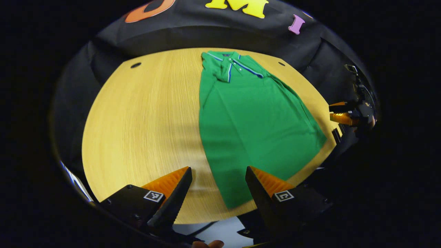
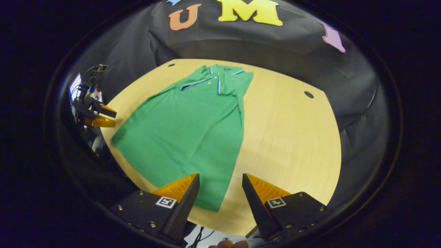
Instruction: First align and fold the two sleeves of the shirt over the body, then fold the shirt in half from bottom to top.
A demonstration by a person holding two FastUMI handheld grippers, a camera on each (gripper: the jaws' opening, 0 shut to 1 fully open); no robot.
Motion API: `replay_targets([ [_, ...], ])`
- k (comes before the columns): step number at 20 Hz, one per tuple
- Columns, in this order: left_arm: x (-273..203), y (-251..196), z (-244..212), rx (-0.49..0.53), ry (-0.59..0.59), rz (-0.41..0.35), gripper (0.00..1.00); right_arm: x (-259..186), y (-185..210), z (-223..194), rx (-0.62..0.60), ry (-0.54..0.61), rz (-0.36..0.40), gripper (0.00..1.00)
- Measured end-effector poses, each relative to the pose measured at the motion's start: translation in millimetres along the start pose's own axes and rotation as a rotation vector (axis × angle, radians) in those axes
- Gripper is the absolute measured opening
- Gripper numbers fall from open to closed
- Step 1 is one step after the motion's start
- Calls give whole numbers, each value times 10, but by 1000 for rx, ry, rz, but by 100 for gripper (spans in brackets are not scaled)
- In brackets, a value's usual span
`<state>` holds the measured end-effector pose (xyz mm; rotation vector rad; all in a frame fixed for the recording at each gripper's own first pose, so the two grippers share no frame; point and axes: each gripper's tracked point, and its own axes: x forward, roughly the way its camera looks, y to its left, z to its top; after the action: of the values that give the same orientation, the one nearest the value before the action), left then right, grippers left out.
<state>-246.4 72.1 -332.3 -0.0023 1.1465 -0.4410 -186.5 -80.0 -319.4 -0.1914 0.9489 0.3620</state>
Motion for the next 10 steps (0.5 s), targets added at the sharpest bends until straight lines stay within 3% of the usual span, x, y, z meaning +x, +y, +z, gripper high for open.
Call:
replay_targets([
  [4, 20, -122, -394, -11, 68, -18, 100, 188, 46, -254, 8, 65, 13, 78],
  [10, 81, -174, -476, -38, 90, -26, 100, 395, 117, -419, 4, 110, 37, 79],
])
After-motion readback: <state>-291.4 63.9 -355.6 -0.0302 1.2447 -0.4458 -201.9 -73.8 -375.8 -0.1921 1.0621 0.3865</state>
